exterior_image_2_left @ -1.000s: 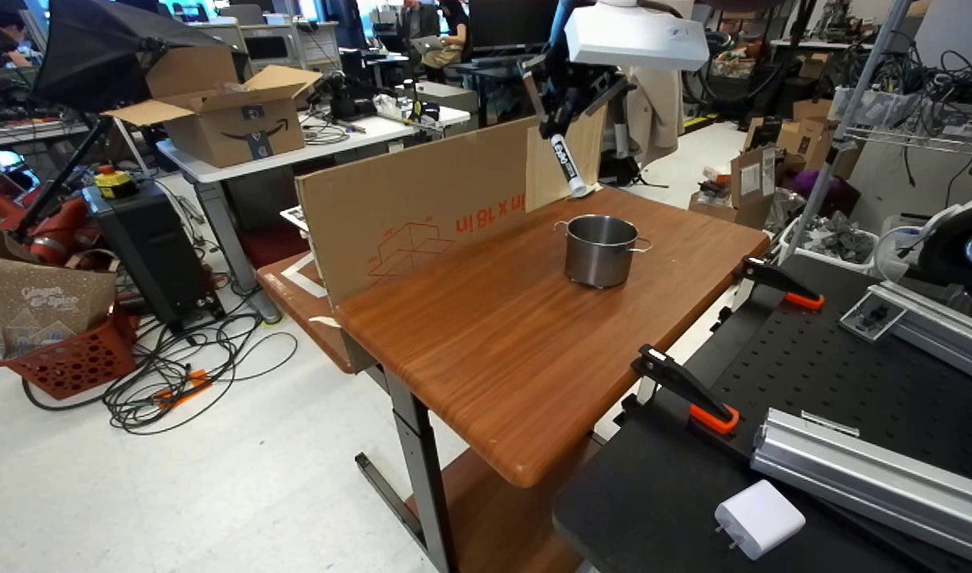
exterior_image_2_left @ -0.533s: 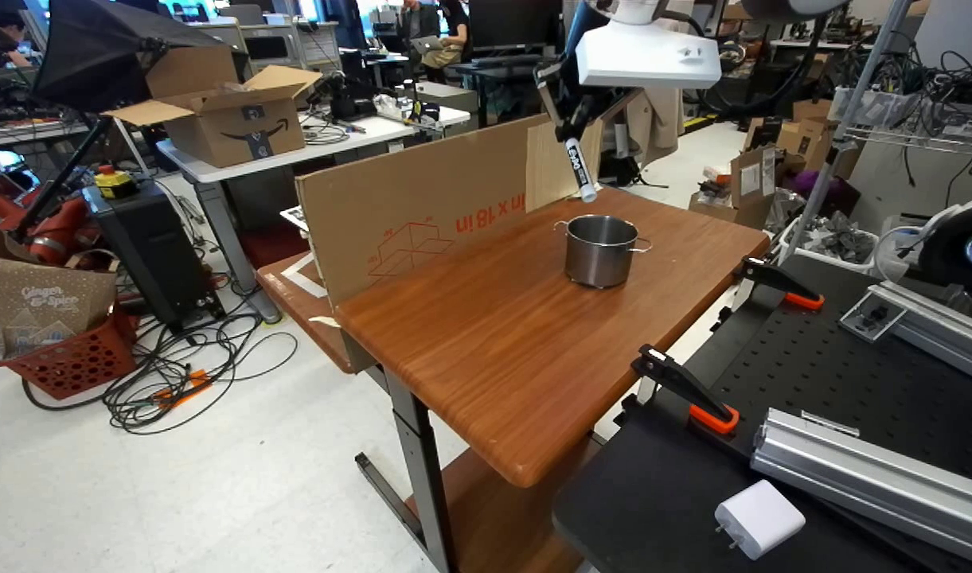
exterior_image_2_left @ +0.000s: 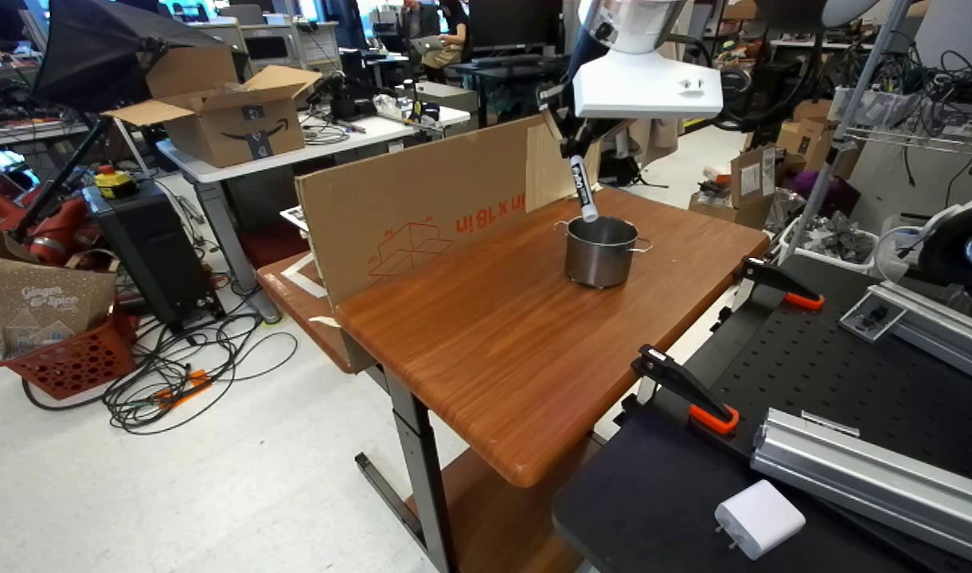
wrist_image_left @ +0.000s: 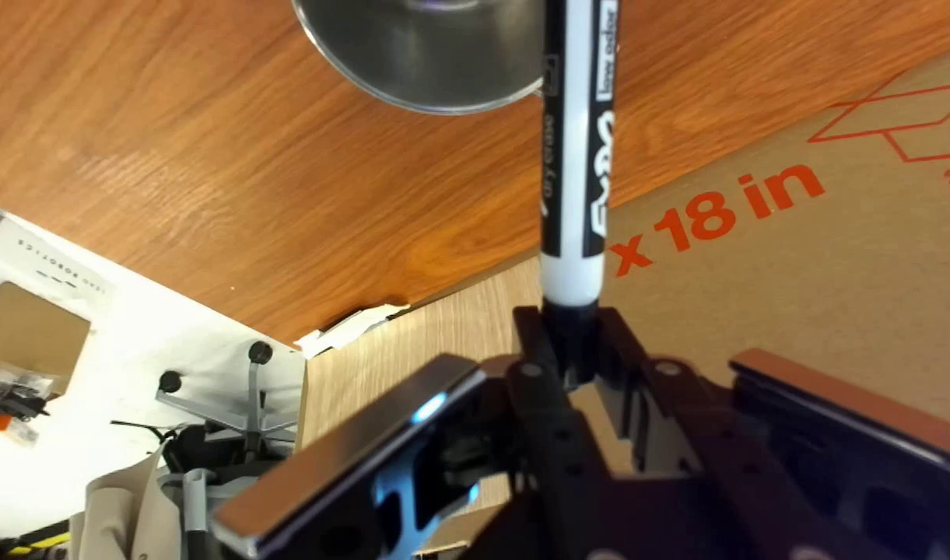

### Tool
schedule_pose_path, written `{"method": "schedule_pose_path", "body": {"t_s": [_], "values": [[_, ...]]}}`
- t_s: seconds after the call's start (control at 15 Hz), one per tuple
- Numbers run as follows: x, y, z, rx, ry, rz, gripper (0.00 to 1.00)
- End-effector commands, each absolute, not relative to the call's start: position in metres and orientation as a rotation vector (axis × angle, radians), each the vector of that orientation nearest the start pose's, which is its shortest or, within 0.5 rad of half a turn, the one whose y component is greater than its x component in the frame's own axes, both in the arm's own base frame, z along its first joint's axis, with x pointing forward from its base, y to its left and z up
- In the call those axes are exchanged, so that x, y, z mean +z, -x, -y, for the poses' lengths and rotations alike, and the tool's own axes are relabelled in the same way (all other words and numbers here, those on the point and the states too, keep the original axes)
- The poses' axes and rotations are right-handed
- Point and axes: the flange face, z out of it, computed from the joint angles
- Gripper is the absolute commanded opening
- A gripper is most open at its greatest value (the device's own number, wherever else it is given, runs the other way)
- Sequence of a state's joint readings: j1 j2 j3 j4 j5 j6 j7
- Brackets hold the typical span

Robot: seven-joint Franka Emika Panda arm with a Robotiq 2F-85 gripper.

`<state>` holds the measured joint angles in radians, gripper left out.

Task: Put the marker in the pot

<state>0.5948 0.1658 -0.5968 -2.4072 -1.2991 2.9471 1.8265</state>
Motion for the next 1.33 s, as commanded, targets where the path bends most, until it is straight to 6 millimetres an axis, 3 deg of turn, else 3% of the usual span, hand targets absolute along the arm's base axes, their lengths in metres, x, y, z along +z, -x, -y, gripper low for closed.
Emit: {"method": "schedule_pose_path", "body": {"t_s": [0.0, 0.47, 1.13, 1.2, 1.27], "values": [[0.257, -0.490, -0.057, -0.994, 3.006, -0.896, 0.05], [0.227, -0.488, -0.051, -0.954, 3.046, -0.961, 0.05], [0.204, -0.491, -0.050, -0.913, 3.090, -0.956, 0.05], [0.202, -0.490, -0.050, -0.906, 3.090, -0.963, 0.44], [0.200, -0.489, -0.050, -0.901, 3.099, -0.959, 0.45]]}}
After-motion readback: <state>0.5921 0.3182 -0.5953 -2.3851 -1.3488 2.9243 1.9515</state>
